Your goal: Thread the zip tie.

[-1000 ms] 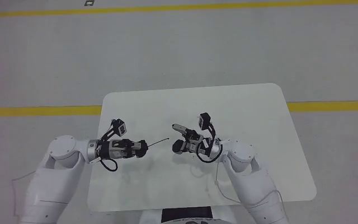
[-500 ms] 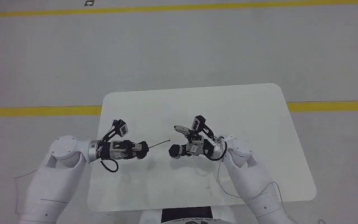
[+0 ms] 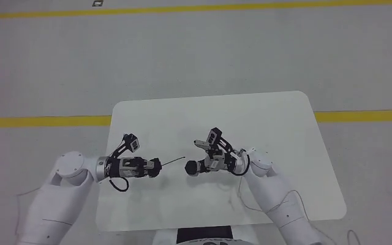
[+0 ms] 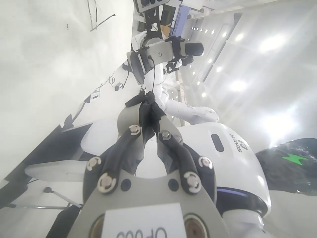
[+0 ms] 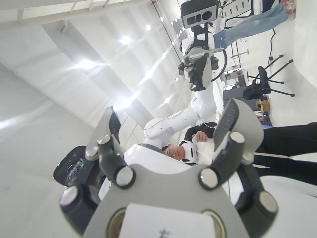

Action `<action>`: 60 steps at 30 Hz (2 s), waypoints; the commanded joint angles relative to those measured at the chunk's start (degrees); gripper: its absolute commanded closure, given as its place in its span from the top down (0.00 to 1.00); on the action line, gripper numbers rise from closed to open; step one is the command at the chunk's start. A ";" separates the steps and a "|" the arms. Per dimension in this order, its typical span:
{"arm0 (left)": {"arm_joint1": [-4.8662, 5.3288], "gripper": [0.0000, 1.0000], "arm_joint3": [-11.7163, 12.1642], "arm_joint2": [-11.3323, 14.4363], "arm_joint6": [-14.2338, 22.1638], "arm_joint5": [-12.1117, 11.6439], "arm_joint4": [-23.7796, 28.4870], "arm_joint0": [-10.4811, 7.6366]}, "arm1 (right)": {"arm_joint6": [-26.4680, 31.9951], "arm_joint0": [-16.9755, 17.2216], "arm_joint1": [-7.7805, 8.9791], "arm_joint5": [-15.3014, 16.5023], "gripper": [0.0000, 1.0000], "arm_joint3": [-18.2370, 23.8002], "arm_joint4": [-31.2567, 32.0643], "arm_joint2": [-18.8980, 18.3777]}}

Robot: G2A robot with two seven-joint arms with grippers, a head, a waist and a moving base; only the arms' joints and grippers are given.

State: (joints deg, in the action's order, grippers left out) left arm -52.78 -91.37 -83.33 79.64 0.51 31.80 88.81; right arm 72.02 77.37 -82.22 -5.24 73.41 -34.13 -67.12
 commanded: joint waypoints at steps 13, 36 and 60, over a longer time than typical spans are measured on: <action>0.48 0.00 -0.95 1.18 -1.52 -1.38 0.54 0.66 | -3.56 0.70 0.47 2.54 1.00 1.18 1.17 0.23; 1.11 0.00 -1.40 0.57 0.00 -1.58 3.66 2.33 | -2.64 1.39 1.90 8.97 0.37 -0.17 -0.71 2.53; 1.11 0.00 -1.40 0.57 0.00 -1.58 3.66 2.33 | -2.93 1.50 3.11 11.97 0.14 0.38 -0.81 5.62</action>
State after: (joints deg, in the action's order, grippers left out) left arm -51.67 -92.77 -82.76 79.64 -1.07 35.46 91.14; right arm 69.19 78.86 -79.15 6.60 73.78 -34.90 -61.55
